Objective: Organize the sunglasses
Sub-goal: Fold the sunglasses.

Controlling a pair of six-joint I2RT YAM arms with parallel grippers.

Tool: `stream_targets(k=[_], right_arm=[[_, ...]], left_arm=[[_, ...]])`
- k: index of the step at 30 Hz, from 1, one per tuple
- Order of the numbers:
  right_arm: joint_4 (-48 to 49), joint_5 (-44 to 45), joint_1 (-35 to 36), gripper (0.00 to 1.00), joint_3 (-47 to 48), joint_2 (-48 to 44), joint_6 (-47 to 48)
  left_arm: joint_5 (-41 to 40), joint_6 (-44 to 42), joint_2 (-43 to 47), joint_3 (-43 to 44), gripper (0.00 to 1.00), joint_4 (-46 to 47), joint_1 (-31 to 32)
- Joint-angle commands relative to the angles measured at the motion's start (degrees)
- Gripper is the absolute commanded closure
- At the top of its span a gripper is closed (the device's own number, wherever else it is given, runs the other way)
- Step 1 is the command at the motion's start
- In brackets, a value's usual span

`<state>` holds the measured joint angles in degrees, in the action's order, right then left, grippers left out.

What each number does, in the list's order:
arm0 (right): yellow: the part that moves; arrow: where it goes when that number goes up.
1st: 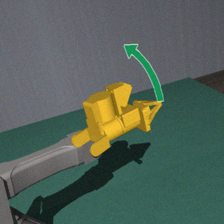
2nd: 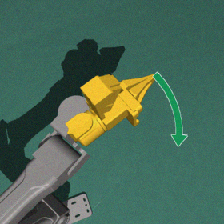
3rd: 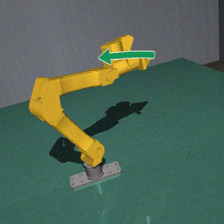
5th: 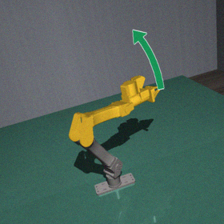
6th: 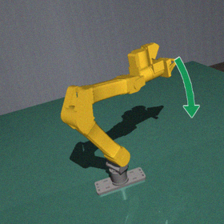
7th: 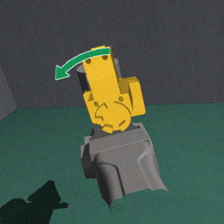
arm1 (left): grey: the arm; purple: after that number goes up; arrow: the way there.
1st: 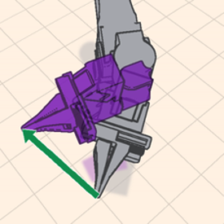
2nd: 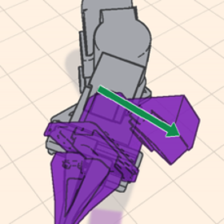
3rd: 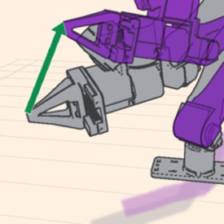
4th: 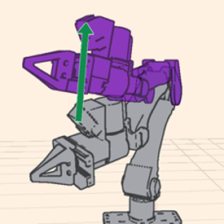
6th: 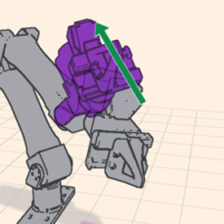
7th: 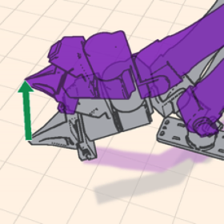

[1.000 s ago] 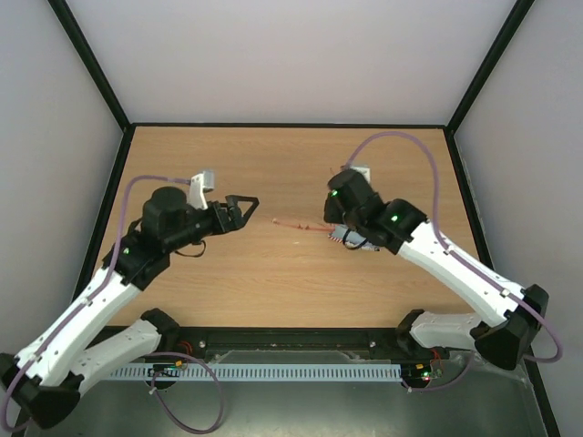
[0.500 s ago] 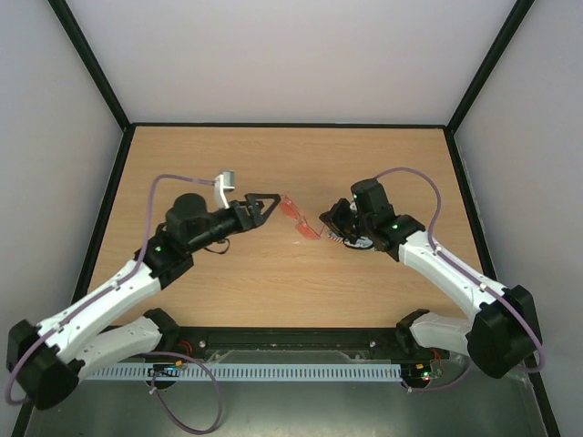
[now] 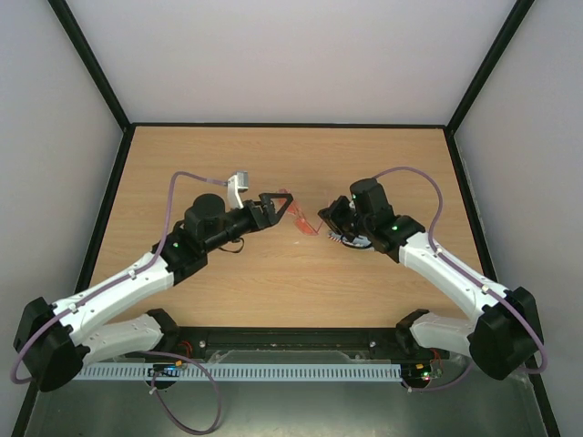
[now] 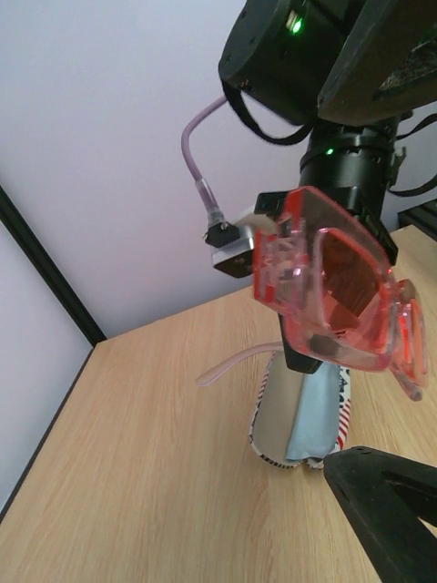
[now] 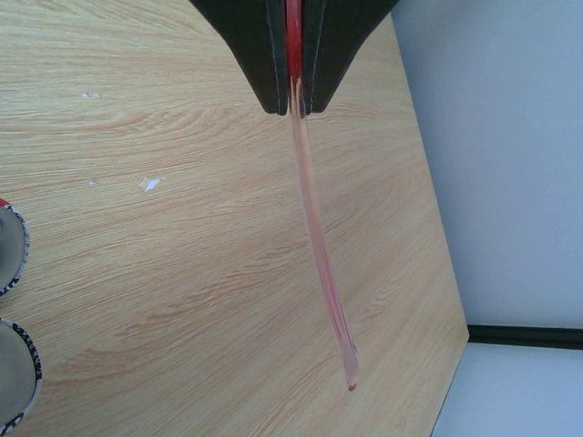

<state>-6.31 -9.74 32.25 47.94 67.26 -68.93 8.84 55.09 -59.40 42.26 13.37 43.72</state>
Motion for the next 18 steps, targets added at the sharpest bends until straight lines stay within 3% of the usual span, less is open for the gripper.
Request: stream_targets(k=[1, 18], right_arm=[[-3.6, 4.9, 2.2, 0.99, 2.7, -0.6, -0.3], [-6.6, 13.8, 6.0, 0.99, 3.8, 0.2, -0.5]], left_arm=[[-3.9, 0.1, -2.6, 3.1, 0.0, -0.5, 1.2], [-8.3, 1.8, -6.1, 5.3, 0.0, -4.2, 2.9]])
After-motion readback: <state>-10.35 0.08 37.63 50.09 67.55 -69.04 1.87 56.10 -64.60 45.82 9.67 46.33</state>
